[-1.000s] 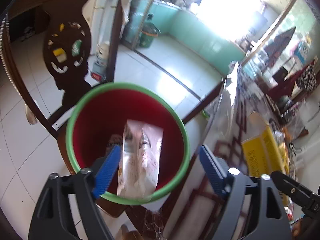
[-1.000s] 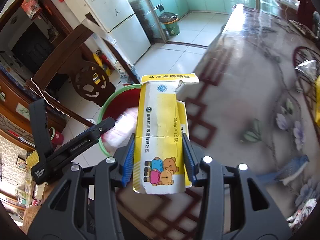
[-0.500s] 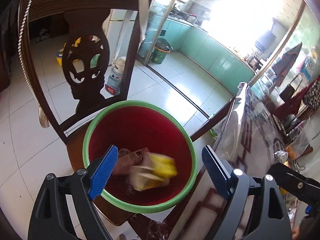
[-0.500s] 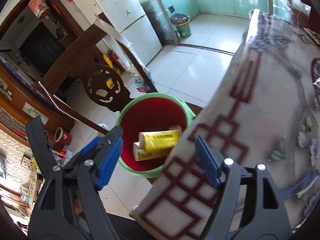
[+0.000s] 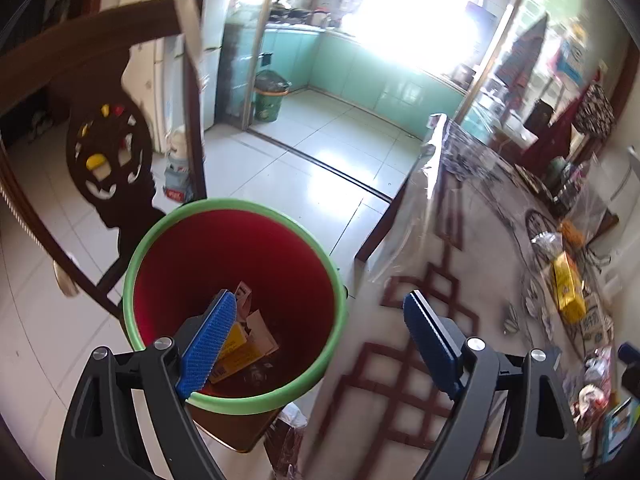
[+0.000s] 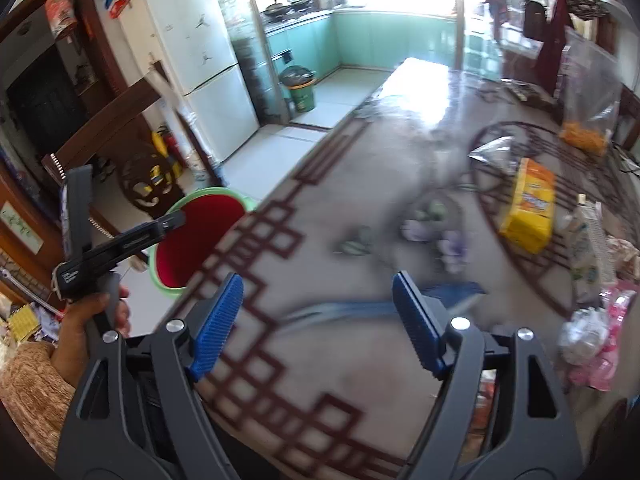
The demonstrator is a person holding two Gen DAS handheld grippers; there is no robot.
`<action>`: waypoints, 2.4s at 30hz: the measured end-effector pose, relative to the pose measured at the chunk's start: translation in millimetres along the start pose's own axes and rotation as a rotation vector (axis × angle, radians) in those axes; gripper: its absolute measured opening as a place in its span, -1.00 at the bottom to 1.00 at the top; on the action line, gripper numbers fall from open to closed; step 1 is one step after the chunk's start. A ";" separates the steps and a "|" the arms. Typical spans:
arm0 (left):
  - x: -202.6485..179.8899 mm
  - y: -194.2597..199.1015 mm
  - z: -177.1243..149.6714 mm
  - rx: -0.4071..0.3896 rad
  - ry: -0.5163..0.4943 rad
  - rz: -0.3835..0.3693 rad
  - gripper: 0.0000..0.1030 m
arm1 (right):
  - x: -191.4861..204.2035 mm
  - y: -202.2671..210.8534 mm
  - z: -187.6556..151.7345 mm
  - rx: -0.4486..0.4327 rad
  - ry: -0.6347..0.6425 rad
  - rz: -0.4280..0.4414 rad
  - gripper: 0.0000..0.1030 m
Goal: Collect trash
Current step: 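Grasp the crumpled foil wrapper with the left gripper while the right grasps the white-blue wrapper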
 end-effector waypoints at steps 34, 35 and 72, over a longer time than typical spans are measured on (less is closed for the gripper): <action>-313.6 31.7 -119.8 0.266 -0.401 -0.386 0.60 | -238.7 50.6 -59.9 -0.112 -0.485 -0.237 0.59; -315.9 32.0 -119.7 0.272 -0.388 -0.393 0.60 | -238.9 49.6 -60.3 -0.110 -0.490 -0.231 0.59; -276.9 51.3 -93.8 0.216 -0.388 -0.406 -0.46 | -226.9 62.9 -74.9 -0.056 -0.578 -0.054 0.69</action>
Point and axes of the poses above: each gripper's, at about its wrist camera, not at the fingertips, and y roughly against the way its jaws point, x to its left, z to its top, the point moved 5 cm from there along -y, roughly the way its jaws point, and after that the axes turned 3 degrees about -x, right-handed, at the moved point
